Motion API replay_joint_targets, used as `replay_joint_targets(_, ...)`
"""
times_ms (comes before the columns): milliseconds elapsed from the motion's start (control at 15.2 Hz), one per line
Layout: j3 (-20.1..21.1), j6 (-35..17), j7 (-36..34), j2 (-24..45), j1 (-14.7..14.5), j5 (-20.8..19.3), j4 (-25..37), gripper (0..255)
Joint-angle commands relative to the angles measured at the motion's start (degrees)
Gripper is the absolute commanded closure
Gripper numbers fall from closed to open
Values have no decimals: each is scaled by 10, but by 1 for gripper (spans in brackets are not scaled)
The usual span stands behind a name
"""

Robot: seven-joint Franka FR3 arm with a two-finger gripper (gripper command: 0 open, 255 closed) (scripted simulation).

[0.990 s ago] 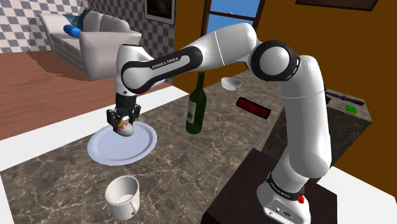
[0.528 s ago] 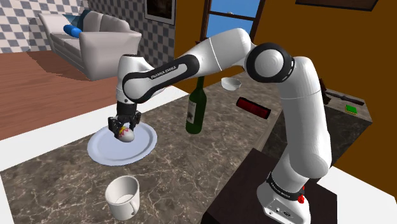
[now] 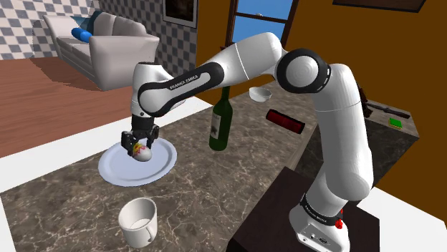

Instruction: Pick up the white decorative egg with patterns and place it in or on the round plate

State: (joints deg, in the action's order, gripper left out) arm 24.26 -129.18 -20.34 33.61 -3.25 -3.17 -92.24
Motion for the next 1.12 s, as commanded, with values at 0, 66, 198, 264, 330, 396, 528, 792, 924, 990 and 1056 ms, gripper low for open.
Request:
replay_joint_targets(0, 0, 0, 0, 0, 0, 0, 0, 0)
replay_joint_targets(66, 0, 0, 0, 0, 0, 0, 0, 0)
replay_joint_targets(198, 0, 0, 0, 0, 0, 0, 0, 0)
replay_joint_targets(264, 0, 0, 0, 0, 0, 0, 0, 0)
replay_joint_targets(330, 3, 13, 2, -11, 4, 4, 2, 0)
replay_joint_targets(396, 5, 27, 5, -22, 8, 8, 5, 0)
replay_joint_targets(528, 9, 52, 8, -41, 15, 15, 12, 0)
replay_joint_targets(792, 9, 52, 9, -41, 15, 15, 12, 0)
replay_joint_targets(924, 9, 52, 9, -41, 15, 15, 12, 0)
replay_joint_targets(990, 9, 52, 9, -41, 15, 15, 12, 0)
replay_joint_targets(1056, 9, 52, 9, -41, 15, 15, 12, 0)
